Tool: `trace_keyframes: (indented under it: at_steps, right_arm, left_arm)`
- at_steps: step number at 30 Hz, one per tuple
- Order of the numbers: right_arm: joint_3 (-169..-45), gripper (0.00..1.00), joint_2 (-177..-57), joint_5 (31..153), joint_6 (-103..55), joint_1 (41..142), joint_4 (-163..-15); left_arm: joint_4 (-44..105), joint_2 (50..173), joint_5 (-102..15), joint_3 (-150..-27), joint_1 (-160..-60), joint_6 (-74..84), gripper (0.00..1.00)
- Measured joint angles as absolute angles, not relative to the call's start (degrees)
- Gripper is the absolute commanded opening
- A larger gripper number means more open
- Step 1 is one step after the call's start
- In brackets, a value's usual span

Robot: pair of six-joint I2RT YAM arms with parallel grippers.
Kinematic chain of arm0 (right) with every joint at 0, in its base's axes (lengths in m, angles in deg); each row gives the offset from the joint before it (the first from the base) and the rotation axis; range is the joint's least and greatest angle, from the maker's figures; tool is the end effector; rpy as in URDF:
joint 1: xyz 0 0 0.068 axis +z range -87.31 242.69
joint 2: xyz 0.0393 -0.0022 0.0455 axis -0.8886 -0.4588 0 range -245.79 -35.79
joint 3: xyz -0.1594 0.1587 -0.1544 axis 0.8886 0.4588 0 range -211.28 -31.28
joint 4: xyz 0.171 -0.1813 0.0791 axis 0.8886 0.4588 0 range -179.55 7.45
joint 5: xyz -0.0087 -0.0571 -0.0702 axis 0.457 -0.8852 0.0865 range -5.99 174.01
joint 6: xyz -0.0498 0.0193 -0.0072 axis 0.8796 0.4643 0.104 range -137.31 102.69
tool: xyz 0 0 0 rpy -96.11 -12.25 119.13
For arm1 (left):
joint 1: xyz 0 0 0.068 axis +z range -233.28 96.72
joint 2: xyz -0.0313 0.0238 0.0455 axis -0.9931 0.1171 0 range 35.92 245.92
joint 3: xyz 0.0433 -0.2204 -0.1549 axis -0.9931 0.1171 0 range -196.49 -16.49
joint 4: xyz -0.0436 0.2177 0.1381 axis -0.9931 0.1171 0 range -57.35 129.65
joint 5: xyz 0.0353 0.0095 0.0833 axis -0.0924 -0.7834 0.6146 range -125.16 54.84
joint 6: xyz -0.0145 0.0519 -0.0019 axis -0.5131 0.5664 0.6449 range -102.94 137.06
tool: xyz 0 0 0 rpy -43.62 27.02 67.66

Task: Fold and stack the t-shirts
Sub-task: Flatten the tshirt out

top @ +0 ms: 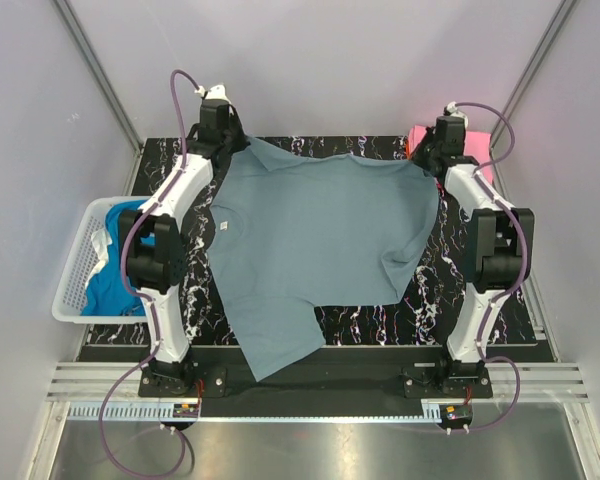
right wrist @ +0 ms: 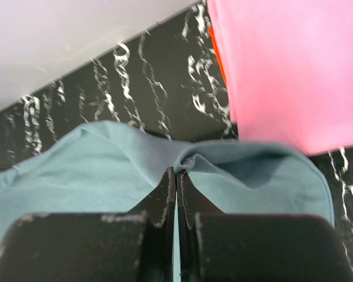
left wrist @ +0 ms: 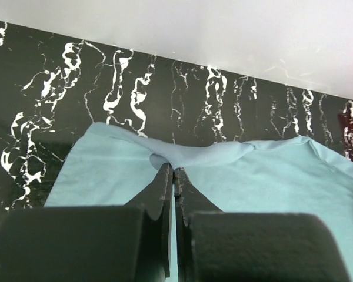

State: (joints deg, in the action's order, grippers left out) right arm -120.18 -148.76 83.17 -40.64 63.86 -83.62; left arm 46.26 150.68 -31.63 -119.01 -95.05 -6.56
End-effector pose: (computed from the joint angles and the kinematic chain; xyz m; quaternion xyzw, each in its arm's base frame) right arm 0.4660 0.0089 0.2567 0.1701 0.8491 0.0999 0.4900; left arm 0.4716 -0.0962 0.3122 -0.1036 0.8407 -0.1365 0.5136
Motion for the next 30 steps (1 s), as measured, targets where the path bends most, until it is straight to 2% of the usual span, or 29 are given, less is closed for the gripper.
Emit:
trace_keyframes:
  at_steps: [8, 16, 21, 26, 30]
  right_arm:
    - [-127.9, 0.00, -146.6, 83.0, -39.1, 63.2, -77.3]
    - [-116.2, 0.00, -127.0, 76.0, -39.7, 63.2, -73.1]
    - [-115.5, 0.00, -125.6, 76.1, -39.6, 63.2, -71.2]
    - [-124.8, 0.00, -124.9, 76.0, -39.9, 63.2, -59.2]
    - [-135.7, 0.00, -118.8, 76.4, -41.3, 63.2, -49.1]
  left_arm:
    - [45.6, 147.9, -31.4, -116.1, -95.0, -6.7, 0.00]
    - [44.2, 138.2, -30.8, -108.8, -94.9, -6.8, 0.00]
    - [45.1, 134.9, -30.4, -107.6, -94.9, -6.8, 0.00]
    - [54.8, 129.5, -29.1, -112.5, -94.9, -6.7, 0.00]
    - [60.6, 118.4, -28.6, -120.5, -94.9, -6.9, 0.00]
